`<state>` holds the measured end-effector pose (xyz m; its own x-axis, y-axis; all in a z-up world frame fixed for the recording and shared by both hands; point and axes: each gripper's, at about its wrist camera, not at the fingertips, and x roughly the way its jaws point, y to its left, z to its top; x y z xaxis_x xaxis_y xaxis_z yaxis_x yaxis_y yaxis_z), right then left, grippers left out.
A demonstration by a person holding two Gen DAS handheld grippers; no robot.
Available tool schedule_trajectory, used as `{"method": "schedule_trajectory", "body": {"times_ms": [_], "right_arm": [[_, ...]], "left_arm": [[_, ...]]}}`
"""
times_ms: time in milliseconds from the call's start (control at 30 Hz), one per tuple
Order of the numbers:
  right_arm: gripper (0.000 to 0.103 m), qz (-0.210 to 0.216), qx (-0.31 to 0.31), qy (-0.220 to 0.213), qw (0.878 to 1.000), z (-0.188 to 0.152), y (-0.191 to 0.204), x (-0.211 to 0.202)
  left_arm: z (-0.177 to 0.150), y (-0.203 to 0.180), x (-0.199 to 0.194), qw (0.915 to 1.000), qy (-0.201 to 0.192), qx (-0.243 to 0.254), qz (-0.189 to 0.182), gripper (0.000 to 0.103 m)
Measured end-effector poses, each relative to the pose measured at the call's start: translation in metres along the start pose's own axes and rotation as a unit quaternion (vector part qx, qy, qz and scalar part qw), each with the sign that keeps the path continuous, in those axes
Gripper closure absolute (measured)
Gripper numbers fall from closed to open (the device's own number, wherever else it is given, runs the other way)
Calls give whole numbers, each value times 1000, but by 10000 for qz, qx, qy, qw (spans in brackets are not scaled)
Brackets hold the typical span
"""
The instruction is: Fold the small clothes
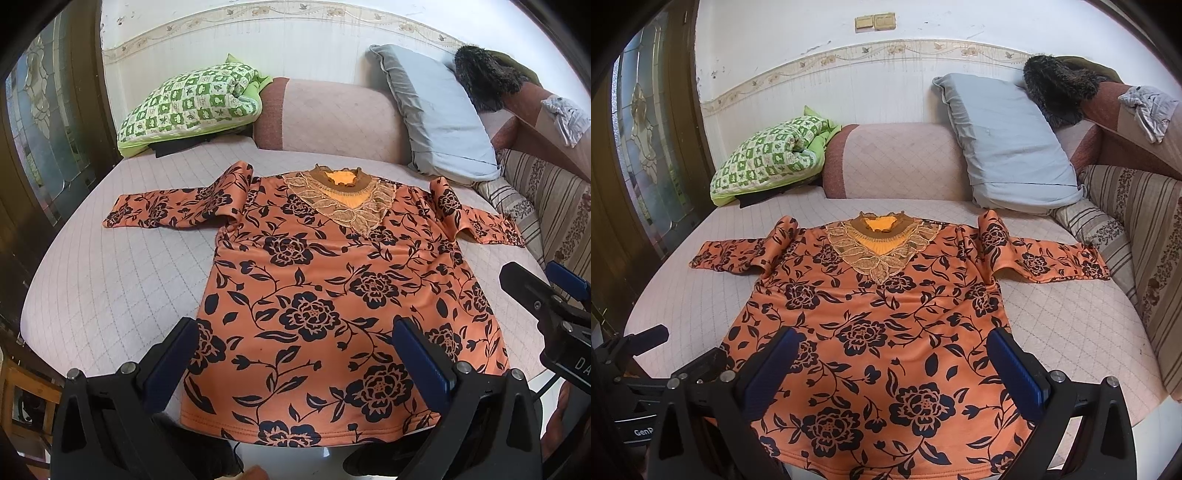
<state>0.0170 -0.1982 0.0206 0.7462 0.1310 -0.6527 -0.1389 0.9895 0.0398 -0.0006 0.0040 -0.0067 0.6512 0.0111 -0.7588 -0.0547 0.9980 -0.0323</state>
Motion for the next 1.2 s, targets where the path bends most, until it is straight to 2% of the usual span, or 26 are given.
{"method": "schedule_trajectory", "body": {"times_ms": [167,500,700,800,900,933,967,1033,1100,1200], "right_arm": [[0,51,35,46,10000,-1,0,1],[0,174,167,-272,9993,-2,1,0],[0,133,252,158,9995,-7,-15,5],[0,-15,442,326,9985,-15,-43,8],[0,28,1068,629,9923,-28,-85,14],[0,-22,1270,697,9894,-33,-102,17],[0,-158,1298,558,9898,-37,-117,21],[0,-359,1408,705,9869,-45,-141,31],[0,-450,1381,984,9845,-53,-162,49],[0,-253,1436,1688,9748,-69,-192,69]], "left_arm": [[-1,1,0,10000,6,5,-2,0],[-5,1,4,10000,38,29,54,0],[-11,23,19,9996,180,-166,154,0],[-17,49,36,9978,356,-466,301,0],[-23,70,54,9949,559,-713,444,0],[-25,75,58,9942,604,-762,466,0],[-28,80,62,9934,654,-795,497,0],[-34,90,74,9908,862,-878,571,0],[-39,100,81,9877,1023,-1027,578,0],[-52,112,86,9847,1178,-1176,526,0]]}}
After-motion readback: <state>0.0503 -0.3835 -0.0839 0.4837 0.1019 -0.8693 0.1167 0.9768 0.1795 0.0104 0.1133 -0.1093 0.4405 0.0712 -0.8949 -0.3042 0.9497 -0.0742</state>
